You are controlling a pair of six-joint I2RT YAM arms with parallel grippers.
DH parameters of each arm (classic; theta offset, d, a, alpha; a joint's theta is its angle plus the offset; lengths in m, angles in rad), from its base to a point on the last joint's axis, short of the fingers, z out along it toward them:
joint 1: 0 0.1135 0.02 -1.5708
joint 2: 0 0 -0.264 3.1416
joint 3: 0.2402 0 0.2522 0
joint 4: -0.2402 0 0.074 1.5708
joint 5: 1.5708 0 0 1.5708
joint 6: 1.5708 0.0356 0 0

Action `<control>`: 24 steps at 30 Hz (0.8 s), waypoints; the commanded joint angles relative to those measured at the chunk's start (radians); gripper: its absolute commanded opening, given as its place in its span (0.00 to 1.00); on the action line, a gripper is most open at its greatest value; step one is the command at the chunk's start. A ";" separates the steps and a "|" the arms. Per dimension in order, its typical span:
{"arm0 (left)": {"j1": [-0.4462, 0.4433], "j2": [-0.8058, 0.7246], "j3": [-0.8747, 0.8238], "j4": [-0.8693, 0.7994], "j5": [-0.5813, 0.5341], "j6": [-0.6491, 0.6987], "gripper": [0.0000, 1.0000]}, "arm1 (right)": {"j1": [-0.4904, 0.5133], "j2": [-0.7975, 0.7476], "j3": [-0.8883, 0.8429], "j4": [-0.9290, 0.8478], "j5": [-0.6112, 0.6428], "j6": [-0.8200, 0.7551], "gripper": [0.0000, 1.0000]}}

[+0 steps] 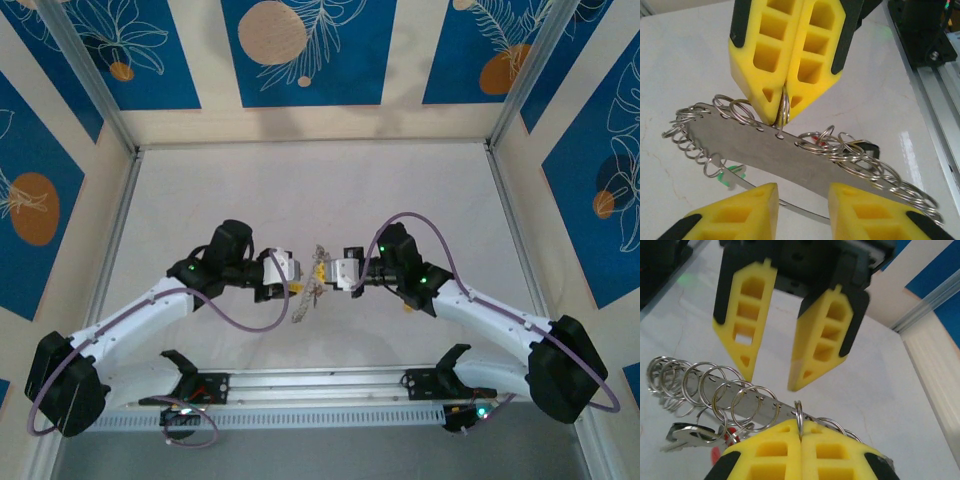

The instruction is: Put the keys on the keyring

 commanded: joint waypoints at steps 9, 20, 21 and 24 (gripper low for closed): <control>-0.003 -0.081 -0.056 0.167 -0.008 -0.023 0.27 | -0.010 0.092 -0.045 0.308 -0.194 0.236 0.00; -0.004 -0.049 -0.063 0.222 -0.050 -0.055 0.19 | -0.010 0.165 -0.043 0.416 -0.251 0.339 0.00; -0.004 -0.046 -0.062 0.230 -0.051 -0.065 0.17 | -0.010 0.171 -0.042 0.423 -0.250 0.349 0.00; -0.008 -0.031 -0.067 0.253 -0.040 -0.081 0.15 | -0.005 0.179 -0.038 0.443 -0.245 0.380 0.00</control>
